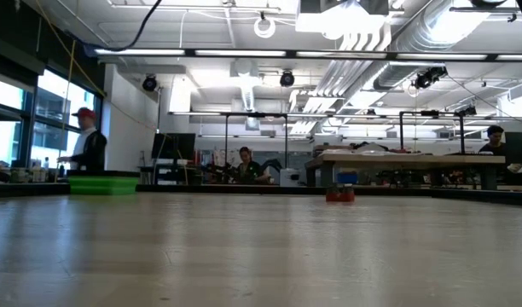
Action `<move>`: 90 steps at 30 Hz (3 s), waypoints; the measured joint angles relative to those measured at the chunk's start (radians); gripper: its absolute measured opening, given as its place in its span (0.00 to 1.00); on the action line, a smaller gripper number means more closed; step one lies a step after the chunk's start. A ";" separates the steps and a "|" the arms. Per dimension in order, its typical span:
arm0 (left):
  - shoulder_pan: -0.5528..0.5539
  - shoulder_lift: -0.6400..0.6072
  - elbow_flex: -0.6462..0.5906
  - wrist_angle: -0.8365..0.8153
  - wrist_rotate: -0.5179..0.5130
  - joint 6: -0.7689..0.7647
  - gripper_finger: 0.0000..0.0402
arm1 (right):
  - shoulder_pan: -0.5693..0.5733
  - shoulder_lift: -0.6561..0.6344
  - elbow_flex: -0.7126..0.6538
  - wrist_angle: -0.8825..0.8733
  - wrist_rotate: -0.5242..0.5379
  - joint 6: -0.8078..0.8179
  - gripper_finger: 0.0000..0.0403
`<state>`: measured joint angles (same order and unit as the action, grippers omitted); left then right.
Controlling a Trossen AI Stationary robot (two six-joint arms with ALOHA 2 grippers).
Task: Coil cords
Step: Coil the blue wire onto the spool
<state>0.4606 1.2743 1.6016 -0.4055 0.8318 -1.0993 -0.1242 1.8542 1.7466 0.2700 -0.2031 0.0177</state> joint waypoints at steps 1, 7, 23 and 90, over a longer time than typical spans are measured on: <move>0.000 0.000 0.000 -0.012 0.001 0.001 0.00 | 0.000 0.000 0.000 0.004 0.000 -0.001 0.00; 0.000 -0.009 0.000 -0.047 0.015 0.001 0.00 | -0.007 0.000 0.000 -0.004 -0.003 -0.024 0.00; 0.050 -0.098 -0.002 -0.343 -0.040 0.148 0.00 | -0.106 -0.003 0.001 -0.042 -0.035 -0.019 0.00; 0.082 -0.243 0.000 -0.206 -0.516 1.001 0.00 | -0.155 -0.063 0.002 -0.365 -0.100 0.027 0.17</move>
<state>0.5426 1.0314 1.6014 -0.6117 0.3155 -0.0986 -0.2794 1.7908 1.7481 -0.0948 -0.3031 0.0448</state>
